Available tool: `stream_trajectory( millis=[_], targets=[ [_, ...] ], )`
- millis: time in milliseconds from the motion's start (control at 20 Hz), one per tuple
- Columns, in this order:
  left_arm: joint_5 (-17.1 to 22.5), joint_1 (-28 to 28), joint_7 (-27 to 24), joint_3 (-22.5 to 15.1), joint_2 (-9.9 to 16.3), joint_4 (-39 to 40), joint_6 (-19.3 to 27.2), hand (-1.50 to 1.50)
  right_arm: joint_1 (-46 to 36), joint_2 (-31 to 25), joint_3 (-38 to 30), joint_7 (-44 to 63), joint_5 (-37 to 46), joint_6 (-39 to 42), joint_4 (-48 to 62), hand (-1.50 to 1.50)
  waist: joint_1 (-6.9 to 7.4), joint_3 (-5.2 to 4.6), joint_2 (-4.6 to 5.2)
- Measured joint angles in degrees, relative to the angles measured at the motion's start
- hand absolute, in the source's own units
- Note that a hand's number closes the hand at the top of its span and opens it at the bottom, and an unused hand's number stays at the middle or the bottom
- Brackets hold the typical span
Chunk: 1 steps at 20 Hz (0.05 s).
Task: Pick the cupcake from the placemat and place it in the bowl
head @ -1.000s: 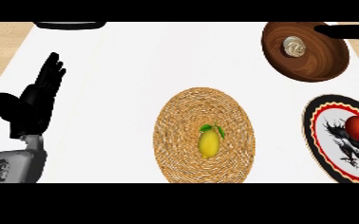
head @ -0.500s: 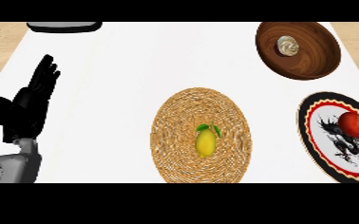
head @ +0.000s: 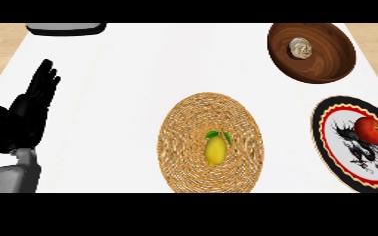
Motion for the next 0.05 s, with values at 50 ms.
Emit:
stream_trajectory(
  millis=[50],
  targets=[
    [0.0,0.3,-1.2,0.1,-0.2,0.7,-0.3,0.0,1.1,0.1,-0.4,0.0,-1.1,1.0,-1.3,-1.5,0.05,-0.01,0.01]
  ],
)
